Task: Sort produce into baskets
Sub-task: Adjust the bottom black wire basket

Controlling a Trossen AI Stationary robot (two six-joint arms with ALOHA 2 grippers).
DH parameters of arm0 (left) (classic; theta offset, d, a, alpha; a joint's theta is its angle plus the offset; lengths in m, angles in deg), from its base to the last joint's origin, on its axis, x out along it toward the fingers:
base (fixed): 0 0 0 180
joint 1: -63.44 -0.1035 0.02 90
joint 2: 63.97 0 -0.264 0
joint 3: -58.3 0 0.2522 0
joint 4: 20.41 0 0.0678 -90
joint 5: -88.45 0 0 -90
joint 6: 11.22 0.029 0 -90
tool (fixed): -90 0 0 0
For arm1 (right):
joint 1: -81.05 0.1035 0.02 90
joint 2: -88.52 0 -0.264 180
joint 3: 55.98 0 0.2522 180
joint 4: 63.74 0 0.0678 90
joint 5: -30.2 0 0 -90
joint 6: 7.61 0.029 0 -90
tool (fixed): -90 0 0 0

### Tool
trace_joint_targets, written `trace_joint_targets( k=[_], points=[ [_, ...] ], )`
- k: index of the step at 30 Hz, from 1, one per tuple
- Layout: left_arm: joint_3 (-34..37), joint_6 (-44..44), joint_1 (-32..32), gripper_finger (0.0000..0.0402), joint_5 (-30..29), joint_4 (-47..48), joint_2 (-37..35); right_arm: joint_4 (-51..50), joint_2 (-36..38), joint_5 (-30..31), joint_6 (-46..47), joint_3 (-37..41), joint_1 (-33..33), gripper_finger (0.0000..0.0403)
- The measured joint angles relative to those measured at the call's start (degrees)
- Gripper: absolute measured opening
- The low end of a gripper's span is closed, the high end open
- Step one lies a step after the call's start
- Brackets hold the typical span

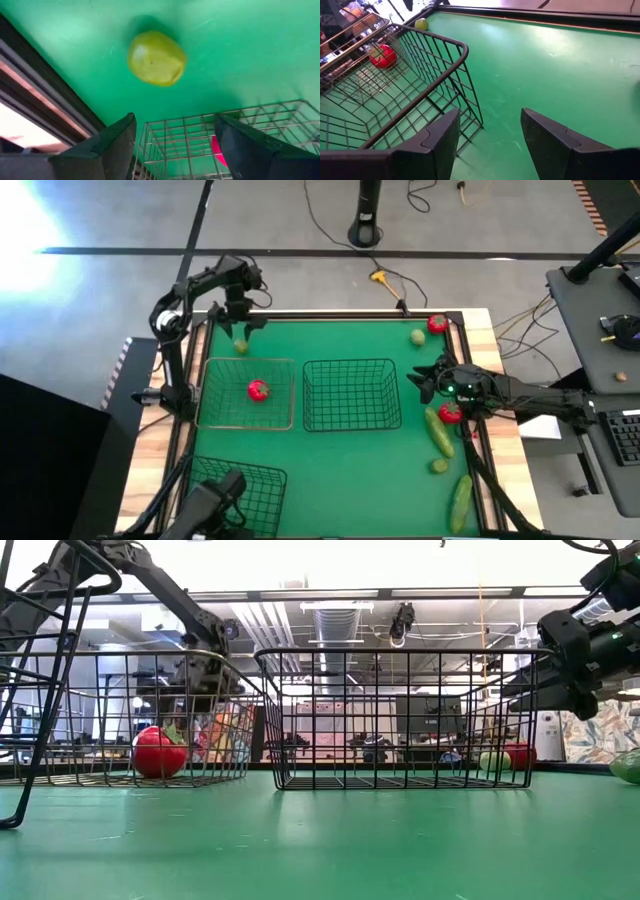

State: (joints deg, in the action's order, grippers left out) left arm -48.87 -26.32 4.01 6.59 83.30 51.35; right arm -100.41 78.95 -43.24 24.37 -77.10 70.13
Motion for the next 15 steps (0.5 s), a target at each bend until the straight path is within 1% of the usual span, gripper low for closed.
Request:
trace_joint_targets(
  k=[4, 8, 11, 15],
  points=[
    [-0.5, 0.0, 2.2, 0.0249, -0.2, -0.3, -5.4, 0.8, 0.0, 0.2, -0.5, 0.1, 0.0, 0.0203],
    [-0.3, -0.9, 8.1, 0.0249, -0.3, -0.3, -14.7, 1.1, 0.0, 0.3, -1.2, 0.1, 0.0, 0.0203],
    [-0.3, -4.6, 15.8, 0.0249, -1.8, -1.2, -22.8, 1.7, 0.0, 0.6, -1.8, 0.1, 0.0, 0.0203],
    [0.0, -8.6, 31.6, 0.0249, -7.6, -3.0, -32.8, 2.2, 0.0, 0.6, -2.0, 0.1, 0.0, 0.0203]
  ],
)
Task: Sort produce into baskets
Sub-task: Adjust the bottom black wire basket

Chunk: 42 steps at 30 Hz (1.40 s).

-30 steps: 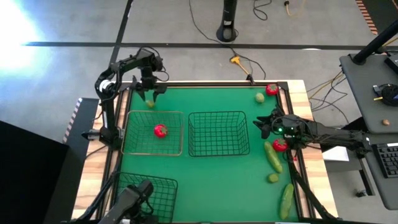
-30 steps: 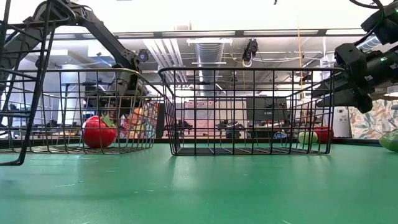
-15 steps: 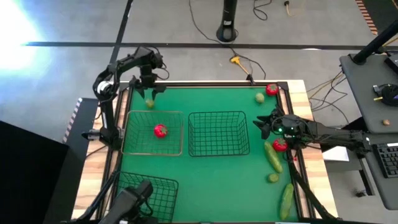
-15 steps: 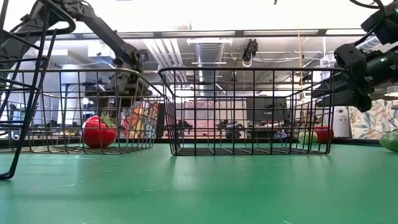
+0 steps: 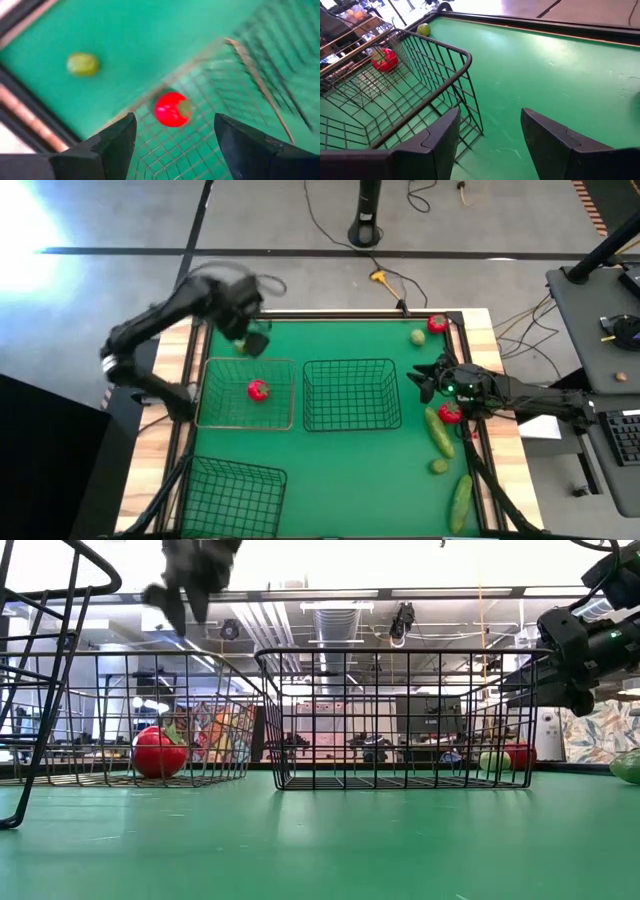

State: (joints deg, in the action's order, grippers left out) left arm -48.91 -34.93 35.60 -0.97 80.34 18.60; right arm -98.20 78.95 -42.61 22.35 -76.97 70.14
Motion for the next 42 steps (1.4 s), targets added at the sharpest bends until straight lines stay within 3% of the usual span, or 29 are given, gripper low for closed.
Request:
trace_joint_targets(
  k=[5, 9, 12, 16, 23, 27, 36, 42],
  points=[
    [1.5, -13.5, 17.3, 0.0249, -6.1, -0.2, -6.5, 0.1, 0.0, 0.0, 0.0, 0.0, 0.0, 0.0203],
    [3.2, -20.9, 20.4, 0.0249, -10.8, 1.0, -8.3, 0.4, 0.0, 0.0, 0.9, 0.0, 0.0, 0.0203],
    [4.8, -22.2, 15.1, 0.0249, -11.0, 0.2, -8.3, 0.4, 0.0, -0.4, 2.8, 0.0, 0.0, 0.0203],
    [7.6, -20.9, 3.3, 0.0249, -6.9, -1.5, -5.6, 0.4, 0.0, -1.1, 3.0, 0.0, 0.1, 0.0203],
    [10.0, -11.3, -14.1, 0.0249, 1.8, -1.6, 5.3, 0.0, 0.0, -2.7, 2.4, 0.0, 0.1, 0.0203],
    [5.8, -7.5, -21.7, 0.0249, 3.9, -0.4, 13.4, -0.1, 0.0, -2.8, 1.6, 0.0, 0.1, 0.0203],
    [-2.9, -2.7, -28.8, 0.0249, 4.7, 2.9, 31.9, -0.1, 0.0, -2.7, -0.3, 0.0, 0.1, 0.0203],
    [-3.2, -2.4, -30.5, 0.0249, 8.8, 3.1, 36.7, -0.1, 0.0, -2.7, -0.7, 0.0, 0.1, 0.0203]
  ],
)
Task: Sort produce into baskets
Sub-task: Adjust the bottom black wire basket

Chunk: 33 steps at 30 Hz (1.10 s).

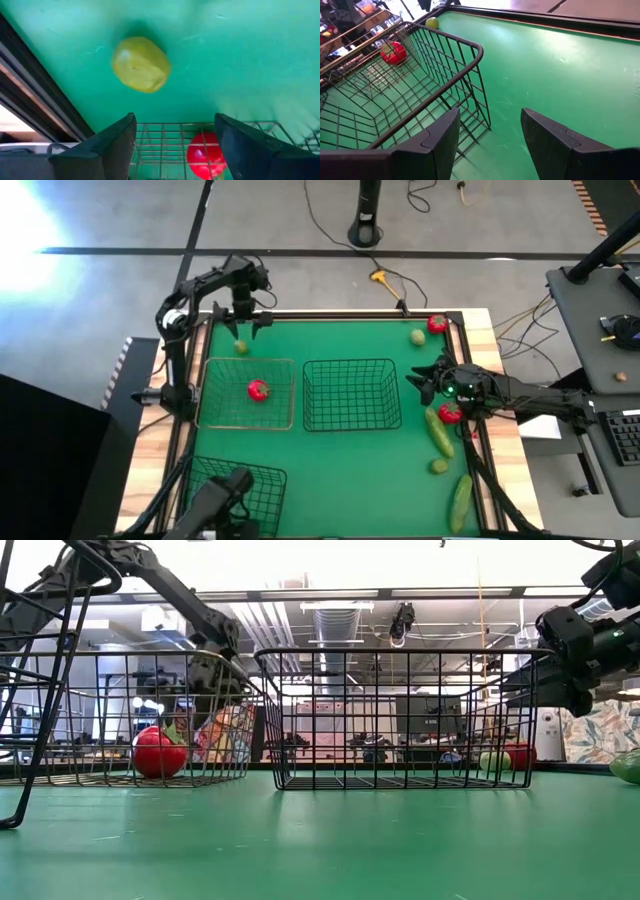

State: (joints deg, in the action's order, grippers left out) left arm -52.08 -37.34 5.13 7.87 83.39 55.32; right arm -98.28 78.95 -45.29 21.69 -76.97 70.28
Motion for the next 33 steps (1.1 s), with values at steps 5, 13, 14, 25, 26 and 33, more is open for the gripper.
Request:
trace_joint_targets(
  k=[5, 13, 14, 25, 26, 33],
  points=[
    [0.6, -1.7, -2.0, 0.0249, -0.1, 0.0, 1.7, 0.0, 0.0, 0.0, -0.7, 0.0, 0.0, 0.0203],
    [0.8, -3.9, -3.1, 0.0249, -0.1, -0.2, 4.7, 0.0, 0.0, 0.6, -3.0, 0.0, 0.0, 0.0203],
    [0.8, -3.9, -3.3, 0.0249, -0.1, -0.4, 4.8, -0.1, 0.0, 0.6, -3.0, 0.0, 0.0, 0.0203],
    [1.3, -5.0, -3.0, 0.0281, -1.6, -0.3, 4.8, -1.8, 0.0, 3.6, -4.5, -0.1, 0.0, 0.0203],
    [1.3, -5.1, -2.9, 0.0288, -1.6, -0.5, 4.8, -1.9, 0.0, 3.6, -4.5, -0.1, 0.0, 0.0203],
    [1.4, -7.2, -2.5, 0.0315, -4.0, -1.9, 4.7, -2.0, 0.0, 3.6, -4.8, -0.1, 0.0, 0.0203]
  ],
)
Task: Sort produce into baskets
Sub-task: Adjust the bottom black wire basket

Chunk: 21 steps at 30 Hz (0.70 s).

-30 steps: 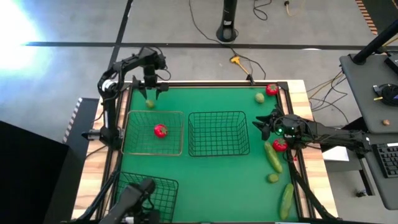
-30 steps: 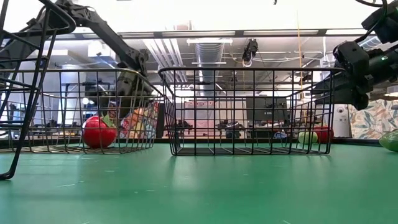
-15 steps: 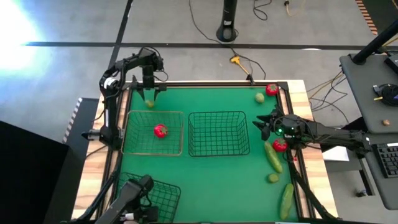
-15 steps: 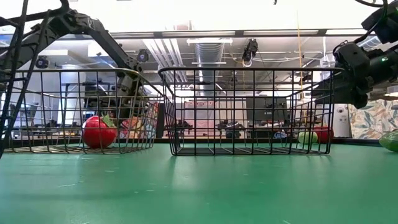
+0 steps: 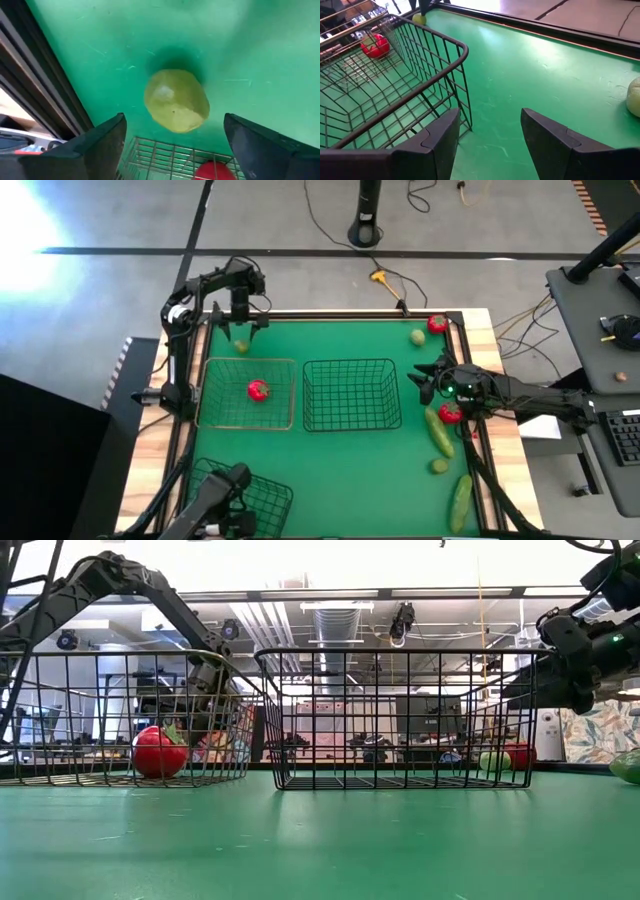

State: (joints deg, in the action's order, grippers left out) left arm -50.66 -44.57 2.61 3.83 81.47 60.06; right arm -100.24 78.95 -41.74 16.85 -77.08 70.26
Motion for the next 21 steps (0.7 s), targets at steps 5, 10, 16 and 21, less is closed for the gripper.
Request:
trace_joint_targets(
  k=[5, 10, 16, 21],
  points=[
    [0.1, -2.0, 1.2, 0.0313, -3.6, -0.1, 0.0, -0.1, 0.0, 0.0, -0.5, 0.0, 0.0, 0.0203],
    [1.0, -2.7, 3.2, 0.0312, -8.1, 0.0, 0.0, -0.1, 0.0, 0.0, -1.5, 0.0, 0.0, 0.0203],
    [1.3, -3.2, 5.8, 0.0312, -13.6, -0.1, -0.1, -0.1, 0.0, 0.0, -2.6, 0.0, 0.0, 0.0203],
    [1.6, -1.6, 6.4, 0.0312, -8.1, 1.5, -0.1, -0.2, 0.0, 0.0, -2.6, 0.0, 0.0, 0.0203]
  ],
)
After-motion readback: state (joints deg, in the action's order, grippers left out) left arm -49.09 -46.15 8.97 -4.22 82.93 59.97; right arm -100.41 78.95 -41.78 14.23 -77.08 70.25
